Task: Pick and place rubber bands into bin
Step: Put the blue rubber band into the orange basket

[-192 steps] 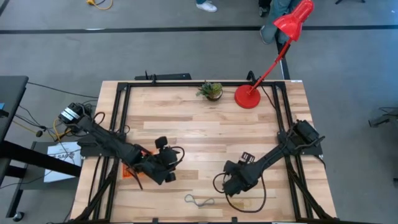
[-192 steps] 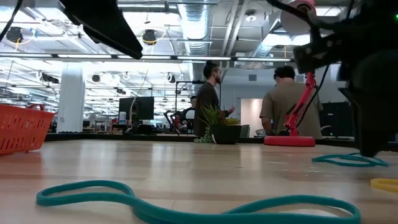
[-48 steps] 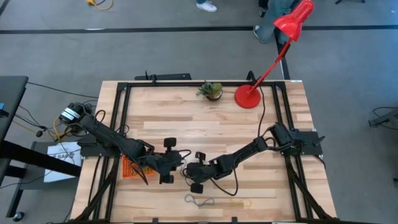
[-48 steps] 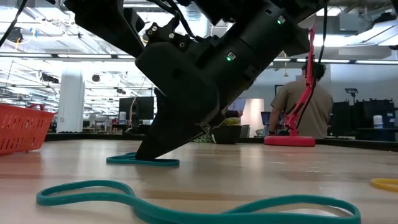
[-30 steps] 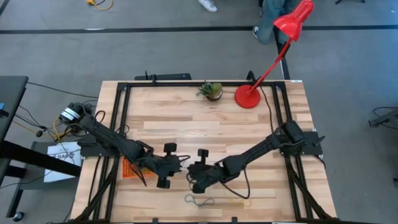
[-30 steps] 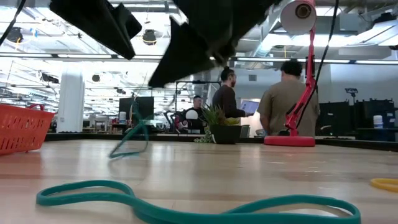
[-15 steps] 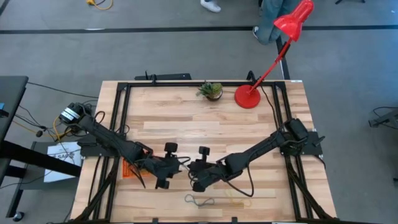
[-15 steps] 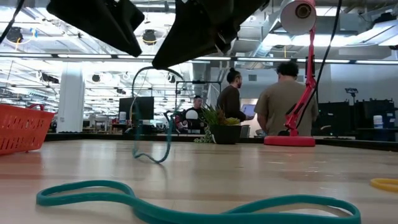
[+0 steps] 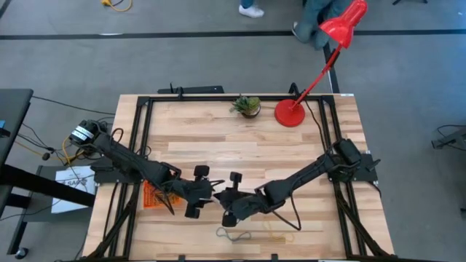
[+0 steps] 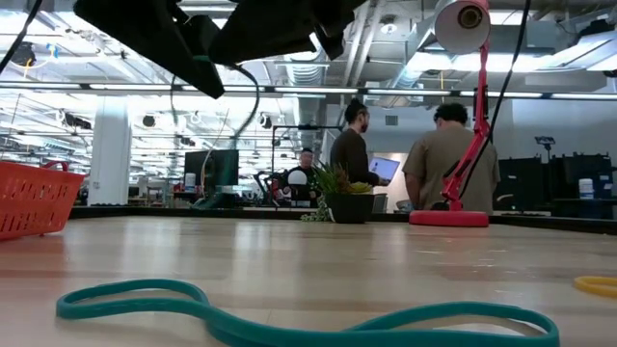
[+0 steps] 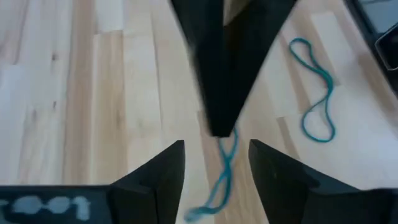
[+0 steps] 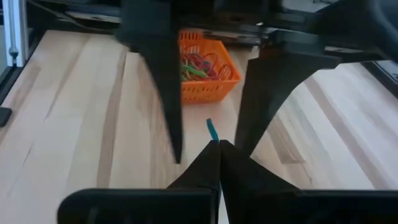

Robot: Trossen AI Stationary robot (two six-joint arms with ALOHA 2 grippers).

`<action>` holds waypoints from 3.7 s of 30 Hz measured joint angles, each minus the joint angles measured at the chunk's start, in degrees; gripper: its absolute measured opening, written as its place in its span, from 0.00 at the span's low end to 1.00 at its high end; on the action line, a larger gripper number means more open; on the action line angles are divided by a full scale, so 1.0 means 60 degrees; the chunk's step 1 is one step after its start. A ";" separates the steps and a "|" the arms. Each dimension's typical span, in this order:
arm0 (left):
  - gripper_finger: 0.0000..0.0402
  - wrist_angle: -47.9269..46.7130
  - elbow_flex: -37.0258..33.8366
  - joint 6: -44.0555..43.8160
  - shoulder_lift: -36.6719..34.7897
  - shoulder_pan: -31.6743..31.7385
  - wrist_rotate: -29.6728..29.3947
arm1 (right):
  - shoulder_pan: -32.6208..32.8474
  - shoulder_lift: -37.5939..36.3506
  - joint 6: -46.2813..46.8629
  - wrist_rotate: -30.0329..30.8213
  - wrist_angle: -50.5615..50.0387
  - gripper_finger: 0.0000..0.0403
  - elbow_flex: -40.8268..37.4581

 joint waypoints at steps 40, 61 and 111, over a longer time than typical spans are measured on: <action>0.00 -0.9960 0.1841 -0.7353 -0.0211 -0.1928 -0.0800 | -0.0425 -0.0007 0.2091 -0.0262 -0.2710 0.19 0.0007; 0.13 -1.0852 0.0966 -1.1784 -0.0270 -0.4776 -0.0714 | -0.0425 -0.0007 0.2095 -0.0276 -0.2710 0.20 0.0007; 0.28 -0.1599 0.0124 -0.4792 0.0488 -0.2847 -0.3488 | 0.1641 0.1891 0.2649 -0.2345 -0.0862 0.20 0.0124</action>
